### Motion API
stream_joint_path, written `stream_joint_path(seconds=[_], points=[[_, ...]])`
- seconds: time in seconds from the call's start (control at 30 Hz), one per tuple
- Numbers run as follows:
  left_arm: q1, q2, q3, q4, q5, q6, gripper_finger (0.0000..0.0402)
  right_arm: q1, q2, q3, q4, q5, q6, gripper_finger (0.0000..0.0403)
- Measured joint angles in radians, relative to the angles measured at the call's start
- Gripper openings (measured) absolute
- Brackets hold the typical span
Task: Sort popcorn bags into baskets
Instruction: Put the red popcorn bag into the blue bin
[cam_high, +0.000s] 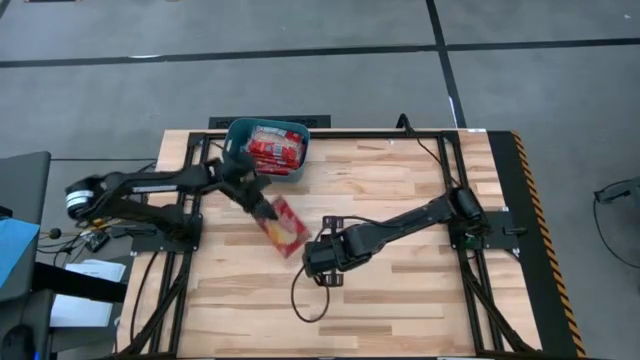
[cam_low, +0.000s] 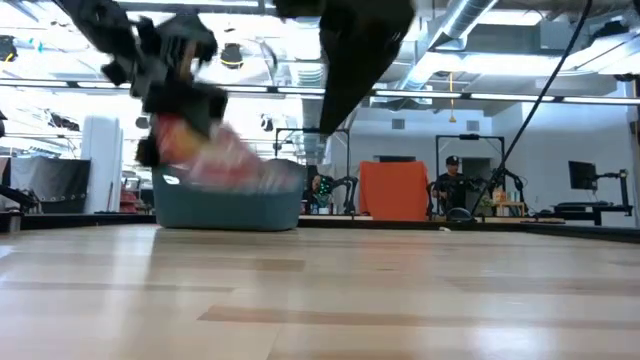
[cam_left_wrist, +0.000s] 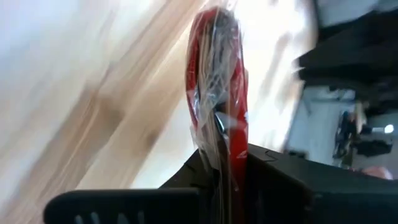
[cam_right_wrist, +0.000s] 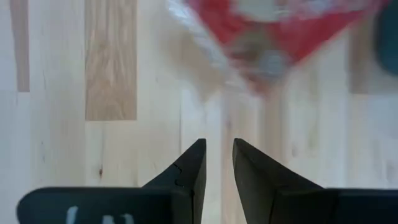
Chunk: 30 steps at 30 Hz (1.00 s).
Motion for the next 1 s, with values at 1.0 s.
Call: stream_joint_path(seconds=[1.0], points=[[0.704,0.219,0.413,-0.153,-0.024,0.155,0.0015,0.015,-0.083,0.001,-0.242,0.158,0.129,0.0107]])
